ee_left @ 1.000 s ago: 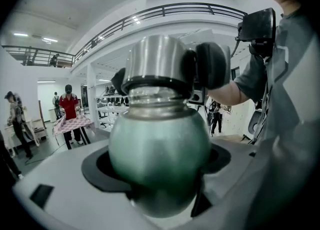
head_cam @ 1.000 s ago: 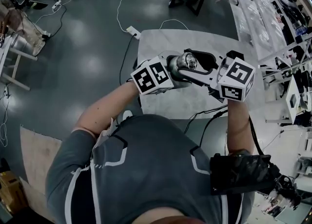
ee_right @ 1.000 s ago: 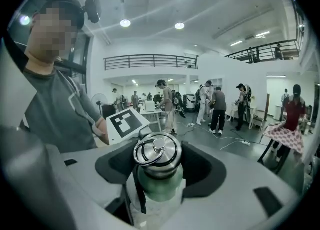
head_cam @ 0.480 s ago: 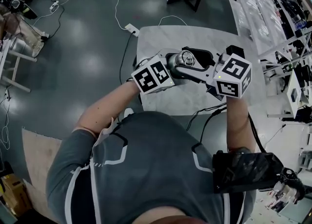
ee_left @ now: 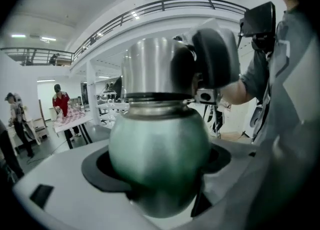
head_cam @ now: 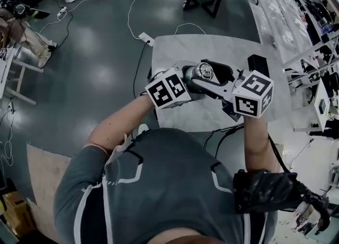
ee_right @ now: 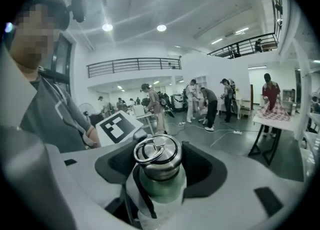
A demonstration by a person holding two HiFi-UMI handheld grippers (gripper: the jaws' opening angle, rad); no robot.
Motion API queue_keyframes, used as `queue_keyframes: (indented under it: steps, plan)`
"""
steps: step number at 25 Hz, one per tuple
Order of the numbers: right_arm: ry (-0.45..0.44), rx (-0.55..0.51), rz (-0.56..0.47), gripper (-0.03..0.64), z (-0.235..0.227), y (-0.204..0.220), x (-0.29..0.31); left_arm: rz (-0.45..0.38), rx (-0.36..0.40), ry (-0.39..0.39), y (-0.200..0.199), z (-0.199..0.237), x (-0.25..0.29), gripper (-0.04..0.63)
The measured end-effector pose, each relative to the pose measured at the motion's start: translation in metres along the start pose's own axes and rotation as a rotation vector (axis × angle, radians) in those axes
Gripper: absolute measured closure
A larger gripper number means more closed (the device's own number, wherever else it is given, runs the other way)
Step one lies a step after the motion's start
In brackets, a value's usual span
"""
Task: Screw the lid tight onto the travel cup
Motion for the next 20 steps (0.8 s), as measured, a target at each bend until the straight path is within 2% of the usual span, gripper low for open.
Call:
queue_keyframes:
  steps: [3, 8, 13, 16, 17, 20]
  plan:
    - [-0.101, -0.063, -0.072, 0.298, 0.01, -0.014, -0.006, -0.058, -0.031, 0.074, -0.017, -0.004, -0.012, 0.195]
    - [-0.231, -0.183, -0.193, 0.293, 0.019, -0.033, -0.019, -0.105, 0.002, 0.192, -0.039, -0.017, -0.032, 0.195]
    - [-0.382, -0.267, -0.247, 0.295, 0.036, -0.038, -0.027, -0.143, 0.019, 0.314, -0.054, -0.041, -0.038, 0.195]
    - [-0.422, -0.295, -0.256, 0.3, 0.039, -0.039, -0.031, -0.14, 0.026, 0.328, -0.056, -0.044, -0.038, 0.195]
    - [-0.429, -0.301, -0.255, 0.336, 0.04, -0.039, -0.031, -0.134, 0.03, 0.325, -0.055, -0.044, -0.038, 0.195]
    - [-0.417, -0.294, -0.237, 0.337, 0.041, -0.037, -0.028, -0.106, 0.053, 0.284, -0.052, -0.042, -0.038, 0.195]
Point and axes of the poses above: the fingertips, and each gripper's own axes: x forward along the fingers, z to its left, y out of its underside, the point moved 6 cm from there along -x, backward along the fingers, and after that the axes turned 2 degrees about -z, right-handed, at the moved point
